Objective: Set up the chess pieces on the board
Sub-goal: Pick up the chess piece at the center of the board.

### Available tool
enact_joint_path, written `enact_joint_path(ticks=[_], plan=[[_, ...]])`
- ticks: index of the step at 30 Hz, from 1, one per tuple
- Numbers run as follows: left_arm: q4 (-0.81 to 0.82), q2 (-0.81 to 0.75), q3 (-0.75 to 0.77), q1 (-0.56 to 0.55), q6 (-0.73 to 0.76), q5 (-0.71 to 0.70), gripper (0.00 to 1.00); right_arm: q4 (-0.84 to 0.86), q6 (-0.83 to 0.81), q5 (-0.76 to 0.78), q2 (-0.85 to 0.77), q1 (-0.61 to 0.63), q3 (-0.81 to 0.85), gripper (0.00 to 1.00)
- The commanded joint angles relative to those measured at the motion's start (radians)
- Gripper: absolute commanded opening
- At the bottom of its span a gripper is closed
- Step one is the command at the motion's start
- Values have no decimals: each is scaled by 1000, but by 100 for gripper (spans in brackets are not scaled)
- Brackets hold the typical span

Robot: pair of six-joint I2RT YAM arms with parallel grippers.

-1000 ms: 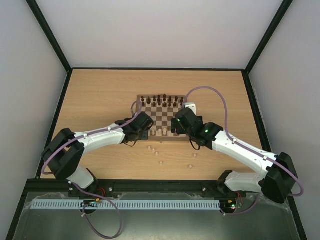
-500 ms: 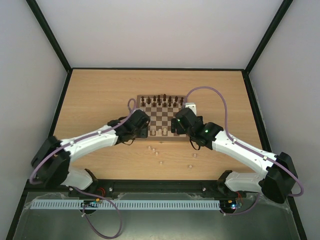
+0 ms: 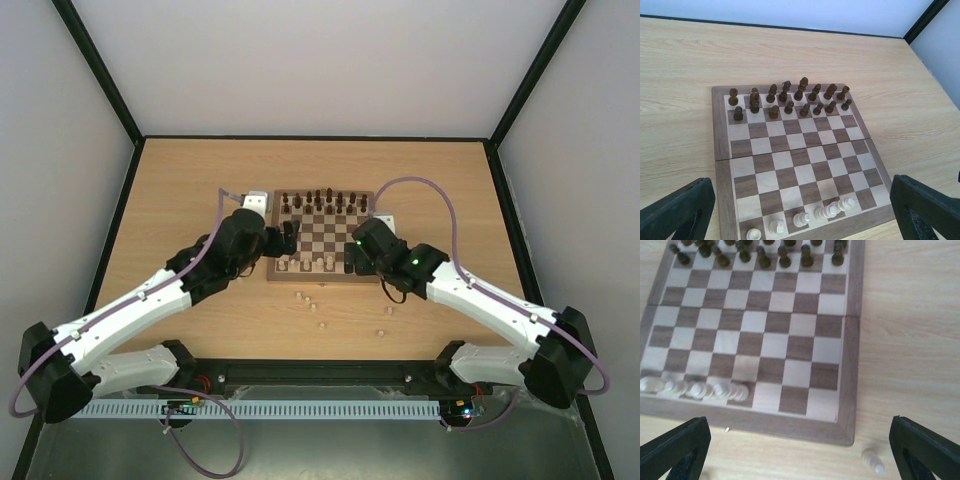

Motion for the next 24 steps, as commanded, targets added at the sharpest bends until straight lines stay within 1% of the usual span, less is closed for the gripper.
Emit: enact_joint_path(ticks=[1,3,6,11,14,16,17,18,19,20,21,22,24], plan=[[96,-92,-98,5,-2,-24,99,-137,61,-147,-85,10,-8,99],[108,-122,-133,7,-13,-20,99,-161,82,-184,-112,43,-24,99],[104,-147,-143,8,-21,-10,99,-182,124,-210,-137,126,-53,99],[139,-162,-172,7,-31,12,99,-215,185,-162,-121,213,-93,97],[160,-141,-183,7,-38,25,99,-247,235,-91,-90,225,-110,95],[169,-117,-184,7,-41,34,99,-350,314,18,-66,226,-94,93],[172,-107,-184,7,-42,38,99,-371,349,62,-68,226,-89,91],[174,-99,-184,7,-44,42,99,-368,369,73,-78,226,-92,91],[175,-92,-183,7,-45,44,99,-352,381,64,-90,225,-103,88],[174,-87,-181,7,-46,43,99,-331,390,40,-104,226,-120,84],[172,-87,-181,7,-45,43,99,-317,395,22,-114,225,-142,83],[172,-89,-181,7,-45,44,99,-324,420,20,-121,226,-161,83],[170,-93,-180,7,-43,43,99,-357,469,40,-133,226,-200,78]])
